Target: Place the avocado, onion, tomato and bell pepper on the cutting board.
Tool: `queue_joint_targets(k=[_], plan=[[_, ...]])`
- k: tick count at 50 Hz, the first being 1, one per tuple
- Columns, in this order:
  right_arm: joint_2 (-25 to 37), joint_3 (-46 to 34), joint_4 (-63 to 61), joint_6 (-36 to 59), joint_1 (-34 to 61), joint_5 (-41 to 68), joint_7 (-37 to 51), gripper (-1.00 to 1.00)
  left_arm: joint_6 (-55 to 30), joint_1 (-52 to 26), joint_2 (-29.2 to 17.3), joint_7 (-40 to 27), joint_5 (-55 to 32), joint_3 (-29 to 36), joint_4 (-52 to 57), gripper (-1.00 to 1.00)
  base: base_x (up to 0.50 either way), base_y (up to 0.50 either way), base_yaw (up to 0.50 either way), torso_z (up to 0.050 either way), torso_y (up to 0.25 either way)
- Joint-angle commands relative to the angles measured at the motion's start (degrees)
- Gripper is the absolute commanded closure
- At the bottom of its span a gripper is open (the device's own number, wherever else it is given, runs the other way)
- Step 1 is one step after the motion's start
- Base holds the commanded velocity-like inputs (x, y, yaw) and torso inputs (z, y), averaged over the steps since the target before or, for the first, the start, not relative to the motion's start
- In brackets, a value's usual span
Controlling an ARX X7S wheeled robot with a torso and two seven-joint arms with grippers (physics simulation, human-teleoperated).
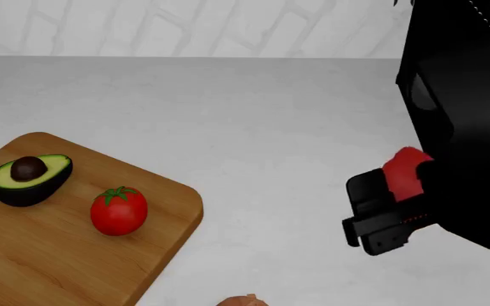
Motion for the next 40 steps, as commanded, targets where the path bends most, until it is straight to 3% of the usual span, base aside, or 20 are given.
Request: queue_joint_targets(k=[1, 21, 40], plan=[[-5.6, 1.2, -3.9, 2.7, 6.1, 4.0, 1.2, 1.00, -1.0, -1.0, 1.5, 1.8, 1.3, -0.8, -0.4, -1.00, 0.00, 0.00, 0.00, 0.000, 0.000], [-15.6, 0.2, -13.0, -0.6, 10.5, 14.1, 5.4, 1.00, -0.3, 0.4, -0.1, 1.9, 1.2, -1.7, 0.2, -1.00, 0.00, 0.00, 0.00, 0.000, 0.000], [-26.8, 0.6, -14.3, -5.0, 3.1, 5.9, -1.9, 1.00, 0.3, 1.3, -0.4, 2.8, 2.3, -2.2, -0.1, -1.00, 0.00, 0.00, 0.00, 0.000, 0.000]])
